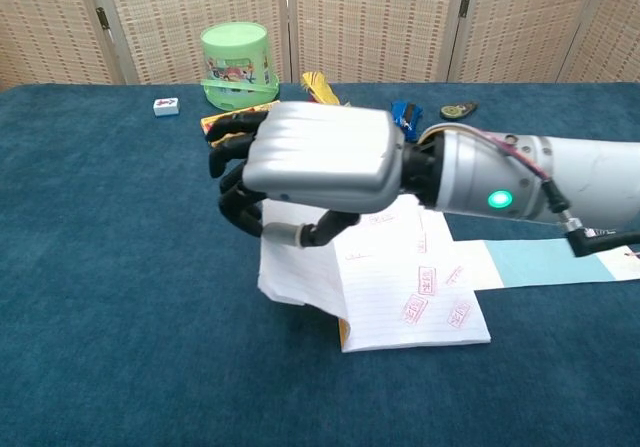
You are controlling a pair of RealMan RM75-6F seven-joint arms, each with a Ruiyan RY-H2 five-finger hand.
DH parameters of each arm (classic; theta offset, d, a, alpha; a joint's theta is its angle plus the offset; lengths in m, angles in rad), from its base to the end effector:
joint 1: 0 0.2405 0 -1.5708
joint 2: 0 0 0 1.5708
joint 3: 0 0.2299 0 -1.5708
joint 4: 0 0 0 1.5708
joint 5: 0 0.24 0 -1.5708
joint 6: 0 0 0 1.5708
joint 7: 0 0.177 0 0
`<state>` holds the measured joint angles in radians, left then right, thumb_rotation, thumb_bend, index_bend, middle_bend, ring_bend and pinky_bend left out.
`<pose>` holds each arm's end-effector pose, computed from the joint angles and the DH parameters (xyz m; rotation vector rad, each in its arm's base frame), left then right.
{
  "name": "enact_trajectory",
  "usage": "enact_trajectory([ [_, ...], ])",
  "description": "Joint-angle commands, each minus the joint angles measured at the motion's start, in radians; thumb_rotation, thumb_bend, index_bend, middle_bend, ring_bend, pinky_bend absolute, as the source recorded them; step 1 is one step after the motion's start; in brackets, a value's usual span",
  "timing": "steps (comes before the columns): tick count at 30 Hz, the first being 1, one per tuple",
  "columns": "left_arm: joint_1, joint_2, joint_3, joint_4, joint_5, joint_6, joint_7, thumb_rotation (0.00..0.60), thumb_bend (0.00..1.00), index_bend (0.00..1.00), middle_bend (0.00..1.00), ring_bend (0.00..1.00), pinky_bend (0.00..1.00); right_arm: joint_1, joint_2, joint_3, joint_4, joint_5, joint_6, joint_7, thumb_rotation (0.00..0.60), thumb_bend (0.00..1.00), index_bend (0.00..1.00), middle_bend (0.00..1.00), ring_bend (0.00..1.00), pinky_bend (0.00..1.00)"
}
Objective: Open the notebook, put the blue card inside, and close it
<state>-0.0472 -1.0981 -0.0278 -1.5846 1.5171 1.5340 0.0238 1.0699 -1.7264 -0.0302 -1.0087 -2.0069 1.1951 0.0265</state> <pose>-0.3111 0.1983 0.1328 -1.3831 -0.8431 -0.8498 -0.0129 -0.3157 -0.1070 2.4923 0.1847 1.3402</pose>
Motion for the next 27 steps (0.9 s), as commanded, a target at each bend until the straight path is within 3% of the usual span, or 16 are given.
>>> enact_trajectory([
  [1, 0.002, 0.001, 0.001, 0.002, -0.001, 0.001, -0.003, 0.600, 0.28, 0.12, 0.11, 0.11, 0.17, 0.052, -0.084, 0.015, 0.083, 0.008, -0.041, 0.048, 0.600, 0.46, 0.80, 0.49, 0.24, 0.13],
  [13, 0.016, 0.003, 0.007, 0.024, -0.010, 0.003, -0.026, 0.600, 0.28, 0.13, 0.11, 0.11, 0.17, 0.135, -0.298, 0.001, 0.311, 0.059, -0.161, 0.119, 0.600, 0.44, 0.78, 0.43, 0.24, 0.13],
  [16, 0.018, 0.002, 0.008, 0.029, -0.008, 0.004, -0.031, 0.600, 0.28, 0.13, 0.11, 0.11, 0.17, 0.133, -0.323, 0.008, 0.328, 0.086, -0.181, 0.101, 0.600, 0.34, 0.57, 0.33, 0.20, 0.13],
  [18, 0.019, 0.001, 0.007, 0.033, -0.010, 0.004, -0.034, 0.600, 0.28, 0.12, 0.11, 0.11, 0.17, 0.125, -0.329, 0.020, 0.322, 0.110, -0.187, 0.079, 0.600, 0.22, 0.31, 0.25, 0.14, 0.12],
  [21, 0.018, -0.001, 0.007, 0.036, -0.008, 0.004, -0.037, 0.600, 0.28, 0.13, 0.11, 0.11, 0.17, 0.112, -0.323, 0.042, 0.296, 0.147, -0.196, 0.029, 0.600, 0.10, 0.04, 0.14, 0.05, 0.08],
  [27, 0.018, -0.002, 0.007, 0.036, -0.001, 0.007, -0.040, 0.600, 0.28, 0.13, 0.11, 0.11, 0.17, 0.077, -0.260, 0.096, 0.166, 0.231, -0.224, -0.099, 0.600, 0.00, 0.00, 0.03, 0.00, 0.03],
])
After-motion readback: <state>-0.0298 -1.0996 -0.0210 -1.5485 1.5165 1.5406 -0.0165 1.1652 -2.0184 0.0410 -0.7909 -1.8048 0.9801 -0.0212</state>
